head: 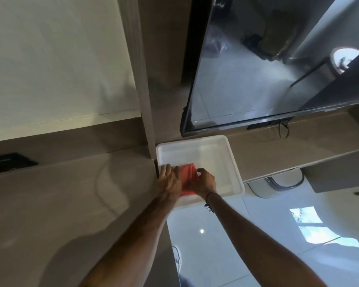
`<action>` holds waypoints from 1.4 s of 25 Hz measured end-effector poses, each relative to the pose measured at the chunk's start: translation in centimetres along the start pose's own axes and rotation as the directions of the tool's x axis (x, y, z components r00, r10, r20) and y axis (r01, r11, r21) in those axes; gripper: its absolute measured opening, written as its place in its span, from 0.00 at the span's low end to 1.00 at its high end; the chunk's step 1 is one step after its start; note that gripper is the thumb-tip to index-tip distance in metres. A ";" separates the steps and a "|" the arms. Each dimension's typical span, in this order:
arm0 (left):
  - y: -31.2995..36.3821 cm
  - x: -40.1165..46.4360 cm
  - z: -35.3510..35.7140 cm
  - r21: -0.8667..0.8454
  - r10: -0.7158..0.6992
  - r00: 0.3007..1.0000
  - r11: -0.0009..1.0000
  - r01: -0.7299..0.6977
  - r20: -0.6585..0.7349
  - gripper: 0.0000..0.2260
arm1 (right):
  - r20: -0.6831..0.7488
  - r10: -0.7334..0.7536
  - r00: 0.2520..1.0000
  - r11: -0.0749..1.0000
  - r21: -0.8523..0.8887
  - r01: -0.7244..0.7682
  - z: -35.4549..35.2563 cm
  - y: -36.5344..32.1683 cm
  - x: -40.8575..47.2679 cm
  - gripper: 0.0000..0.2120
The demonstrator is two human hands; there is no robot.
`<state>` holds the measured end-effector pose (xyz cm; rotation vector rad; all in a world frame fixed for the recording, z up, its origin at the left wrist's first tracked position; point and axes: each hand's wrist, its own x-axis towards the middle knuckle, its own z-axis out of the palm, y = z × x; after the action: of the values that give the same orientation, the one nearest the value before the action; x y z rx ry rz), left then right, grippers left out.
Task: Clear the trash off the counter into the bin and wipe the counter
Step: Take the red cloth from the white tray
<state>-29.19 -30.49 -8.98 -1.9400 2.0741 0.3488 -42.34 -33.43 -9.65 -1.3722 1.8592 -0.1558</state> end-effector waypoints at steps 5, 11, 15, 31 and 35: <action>-0.6 -1.2 -2.5 -0.279 -0.010 0.994 0.960 -0.021 -0.107 0.24 | 0.087 0.053 0.995 0.955 0.286 -0.076 -2.3 0.1 -2.2 0.20; -7.2 -10.5 -3.6 -0.635 -0.284 0.940 0.765 0.103 -0.189 0.12 | 0.129 -0.141 0.982 0.914 0.399 0.079 0.3 -3.2 -10.1 0.22; -10.5 -15.7 -1.7 -0.627 -0.358 0.928 0.748 0.217 -0.105 0.14 | 0.211 -0.176 0.962 0.957 0.265 0.118 5.5 -4.6 -13.6 0.22; -11.4 -39.6 8.7 -0.726 -0.274 0.889 0.682 -0.090 -0.368 0.11 | -0.175 -0.405 0.898 0.893 0.136 0.429 16.3 2.6 -37.3 0.06; -11.8 -45.6 14.8 -0.781 -0.321 0.899 0.624 -0.035 -0.297 0.07 | -0.061 -0.341 0.938 0.934 0.087 0.346 22.1 6.7 -40.7 0.03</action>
<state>-14.13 16.41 -6.06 -2.8869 2.1788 1.0240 -29.23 11.40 -6.70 -1.6276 1.6096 -0.4525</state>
